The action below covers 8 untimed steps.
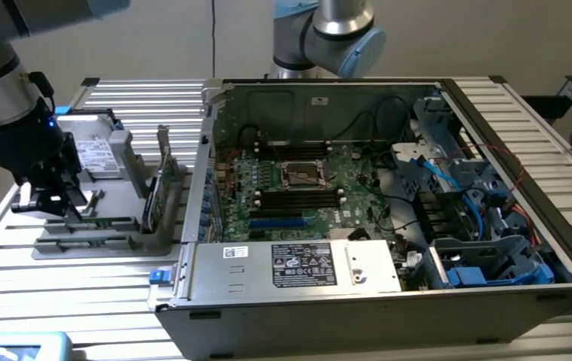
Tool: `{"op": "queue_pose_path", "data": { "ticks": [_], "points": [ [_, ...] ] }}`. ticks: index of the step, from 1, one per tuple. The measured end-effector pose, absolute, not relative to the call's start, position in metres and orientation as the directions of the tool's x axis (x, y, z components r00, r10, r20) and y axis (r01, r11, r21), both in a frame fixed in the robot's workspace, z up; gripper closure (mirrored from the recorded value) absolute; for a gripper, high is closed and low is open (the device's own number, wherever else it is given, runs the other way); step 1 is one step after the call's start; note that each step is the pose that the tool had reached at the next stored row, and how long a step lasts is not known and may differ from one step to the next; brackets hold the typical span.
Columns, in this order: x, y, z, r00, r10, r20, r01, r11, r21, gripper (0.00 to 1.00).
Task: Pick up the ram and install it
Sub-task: 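Pick up the ram and move it above insertion slot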
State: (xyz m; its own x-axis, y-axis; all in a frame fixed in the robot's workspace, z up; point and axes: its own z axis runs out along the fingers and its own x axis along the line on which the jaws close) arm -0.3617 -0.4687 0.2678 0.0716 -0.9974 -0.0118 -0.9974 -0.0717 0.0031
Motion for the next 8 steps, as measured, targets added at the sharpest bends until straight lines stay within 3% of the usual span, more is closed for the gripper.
{"op": "queue_pose_path", "data": {
  "ticks": [8],
  "points": [
    [-0.3626,-0.4687,0.2664,0.072,-0.997,-0.011,-0.997,-0.072,-0.006,0.64]
  ]
}}
